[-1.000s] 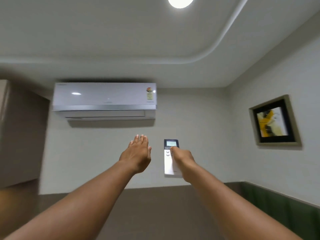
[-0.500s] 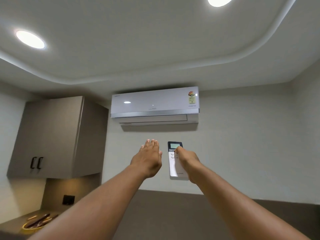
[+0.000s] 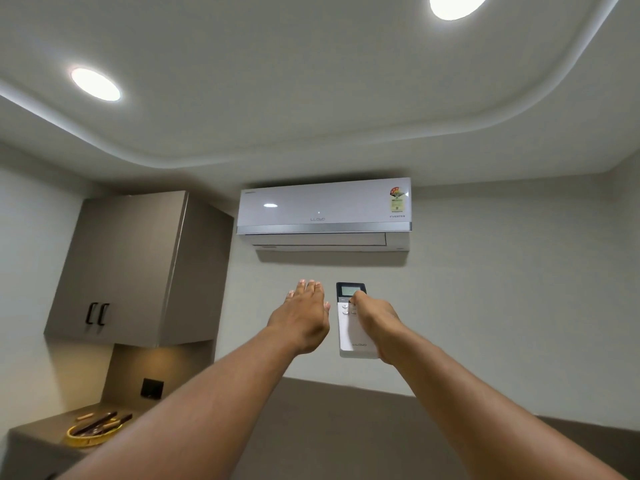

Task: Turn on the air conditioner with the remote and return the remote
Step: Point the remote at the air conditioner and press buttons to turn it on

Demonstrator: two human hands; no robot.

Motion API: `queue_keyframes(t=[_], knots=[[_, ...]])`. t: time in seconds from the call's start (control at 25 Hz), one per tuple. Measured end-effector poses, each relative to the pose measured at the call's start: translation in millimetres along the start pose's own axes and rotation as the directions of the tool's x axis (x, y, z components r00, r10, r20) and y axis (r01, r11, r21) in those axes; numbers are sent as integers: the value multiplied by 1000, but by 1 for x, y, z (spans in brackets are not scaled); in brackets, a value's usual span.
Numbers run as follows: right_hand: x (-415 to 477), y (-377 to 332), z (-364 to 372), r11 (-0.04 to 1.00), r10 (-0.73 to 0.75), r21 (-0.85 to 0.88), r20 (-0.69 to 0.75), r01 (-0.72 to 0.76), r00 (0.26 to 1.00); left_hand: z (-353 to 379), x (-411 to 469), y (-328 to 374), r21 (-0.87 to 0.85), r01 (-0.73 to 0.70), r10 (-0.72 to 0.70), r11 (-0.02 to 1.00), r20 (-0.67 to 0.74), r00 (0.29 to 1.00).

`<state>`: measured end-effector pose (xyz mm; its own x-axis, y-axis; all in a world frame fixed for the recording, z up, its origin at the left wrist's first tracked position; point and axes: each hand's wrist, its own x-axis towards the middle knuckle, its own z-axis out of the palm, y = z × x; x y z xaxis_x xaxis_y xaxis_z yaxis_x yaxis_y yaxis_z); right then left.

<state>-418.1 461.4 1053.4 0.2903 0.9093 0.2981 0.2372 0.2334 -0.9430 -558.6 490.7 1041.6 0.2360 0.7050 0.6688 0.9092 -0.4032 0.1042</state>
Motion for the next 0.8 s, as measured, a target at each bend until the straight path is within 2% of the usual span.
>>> queue_keyframes(t=[0.8], knots=[[-3,1,3,1000,16,-1,7,-16,1000,5,0,-9,17,-14,13,1000,23,1000]])
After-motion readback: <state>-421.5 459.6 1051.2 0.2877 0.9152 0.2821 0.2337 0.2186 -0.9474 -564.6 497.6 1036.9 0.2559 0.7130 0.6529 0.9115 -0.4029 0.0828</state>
